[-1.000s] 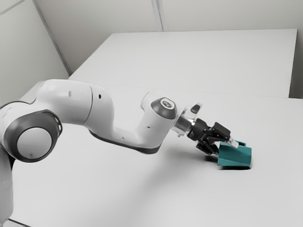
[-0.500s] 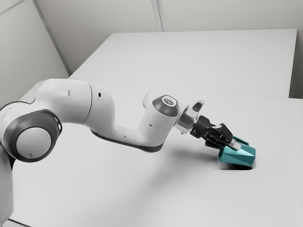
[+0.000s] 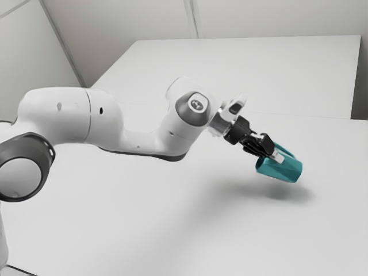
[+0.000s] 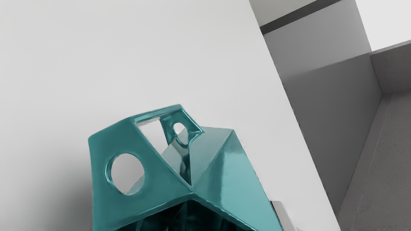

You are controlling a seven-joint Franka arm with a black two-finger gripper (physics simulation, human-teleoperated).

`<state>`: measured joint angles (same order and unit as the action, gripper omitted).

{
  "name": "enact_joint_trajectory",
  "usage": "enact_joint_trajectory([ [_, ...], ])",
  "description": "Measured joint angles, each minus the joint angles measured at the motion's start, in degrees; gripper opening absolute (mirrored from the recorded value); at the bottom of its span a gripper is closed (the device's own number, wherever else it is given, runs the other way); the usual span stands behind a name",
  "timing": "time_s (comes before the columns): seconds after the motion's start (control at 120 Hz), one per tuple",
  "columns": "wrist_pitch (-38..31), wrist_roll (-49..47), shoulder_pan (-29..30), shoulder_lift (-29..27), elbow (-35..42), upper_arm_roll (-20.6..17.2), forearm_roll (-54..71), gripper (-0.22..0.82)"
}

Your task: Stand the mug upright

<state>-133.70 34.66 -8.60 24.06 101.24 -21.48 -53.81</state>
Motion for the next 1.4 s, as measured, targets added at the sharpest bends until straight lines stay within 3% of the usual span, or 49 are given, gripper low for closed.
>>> enact_joint_trajectory([
  [0.333, 6.31, -16.43, 5.34, -9.14, 0.81, 0.52, 45.58, -0.18],
  [0.508, 13.19, -24.44, 10.01, -12.42, 1.06, 0.82, 57.14, -0.18],
  [0.7, 17.62, -31.2, 13.1, -13.12, 3.39, 0.98, 62.2, -0.18],
  [0.892, 17.71, -36.01, 14.96, -13.72, 7.66, 0.98, 64.16, -0.18],
  [1.183, 12.51, -41.05, 17.07, -14.78, 14.91, 0.99, 65.68, -0.18],
  [1.4, 9.61, -43.57, 17.59, -13.74, 15.92, 0.99, 65.97, -0.18],
])
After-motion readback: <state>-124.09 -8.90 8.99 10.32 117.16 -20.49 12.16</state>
